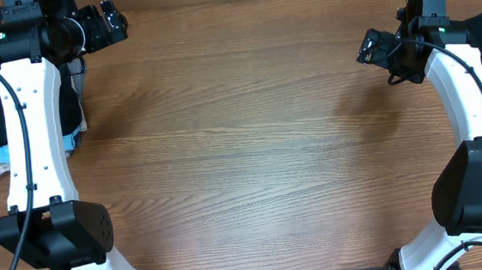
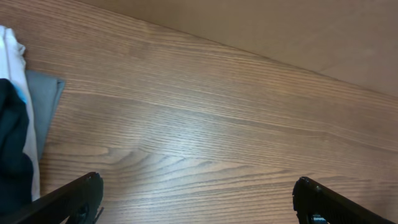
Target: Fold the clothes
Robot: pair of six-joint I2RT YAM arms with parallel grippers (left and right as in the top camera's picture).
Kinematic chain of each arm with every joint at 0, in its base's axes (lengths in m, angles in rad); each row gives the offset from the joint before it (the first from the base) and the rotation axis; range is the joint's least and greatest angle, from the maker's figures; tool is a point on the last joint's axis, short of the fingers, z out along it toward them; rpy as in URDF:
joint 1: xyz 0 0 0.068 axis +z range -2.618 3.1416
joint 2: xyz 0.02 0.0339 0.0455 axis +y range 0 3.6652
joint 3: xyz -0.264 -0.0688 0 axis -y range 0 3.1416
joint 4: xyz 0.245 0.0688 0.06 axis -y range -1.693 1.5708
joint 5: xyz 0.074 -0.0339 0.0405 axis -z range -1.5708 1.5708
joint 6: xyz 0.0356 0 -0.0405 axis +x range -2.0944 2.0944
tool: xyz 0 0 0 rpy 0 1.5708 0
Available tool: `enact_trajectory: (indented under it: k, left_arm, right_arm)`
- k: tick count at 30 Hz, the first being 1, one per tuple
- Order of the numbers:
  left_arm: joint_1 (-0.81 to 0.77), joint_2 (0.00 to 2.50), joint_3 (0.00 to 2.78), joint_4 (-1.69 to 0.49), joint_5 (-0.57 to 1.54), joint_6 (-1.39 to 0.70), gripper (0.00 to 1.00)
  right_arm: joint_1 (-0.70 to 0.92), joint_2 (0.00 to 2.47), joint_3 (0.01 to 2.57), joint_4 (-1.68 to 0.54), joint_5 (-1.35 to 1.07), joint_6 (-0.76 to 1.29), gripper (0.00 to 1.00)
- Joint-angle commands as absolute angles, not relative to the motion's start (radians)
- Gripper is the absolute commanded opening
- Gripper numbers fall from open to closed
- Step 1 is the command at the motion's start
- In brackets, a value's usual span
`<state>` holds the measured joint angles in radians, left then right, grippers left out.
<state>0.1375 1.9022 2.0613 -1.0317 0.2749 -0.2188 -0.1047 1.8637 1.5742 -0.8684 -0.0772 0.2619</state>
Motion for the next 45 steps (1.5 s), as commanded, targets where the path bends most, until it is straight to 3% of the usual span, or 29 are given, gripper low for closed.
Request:
enact_trajectory:
  k: [1, 18, 38, 45]
  left_arm:
    - [0.137, 1.909, 2.056, -1.028, 0.254, -0.225, 1.0]
    - [0.137, 1.909, 2.056, -1.028, 0.254, -0.225, 1.0]
    - [0.137, 1.909, 2.056, -1.028, 0.254, -0.225, 1.0]
    - [0.137, 1.909, 2.056, -1.028, 0.254, -0.225, 1.0]
  right_arm:
    - [-0.106, 1.863, 1.576, -0.867, -0.072, 0.263, 1.0]
    - [-0.08, 1.802, 1.572, -0.867, -0.068, 0.263, 1.0]
    - [0.168, 1.011, 1.572, -0.866, -0.069, 0.263, 1.0]
    - [0.168, 0.731, 1.571, -1.019, -0.06, 0.262, 1.0]
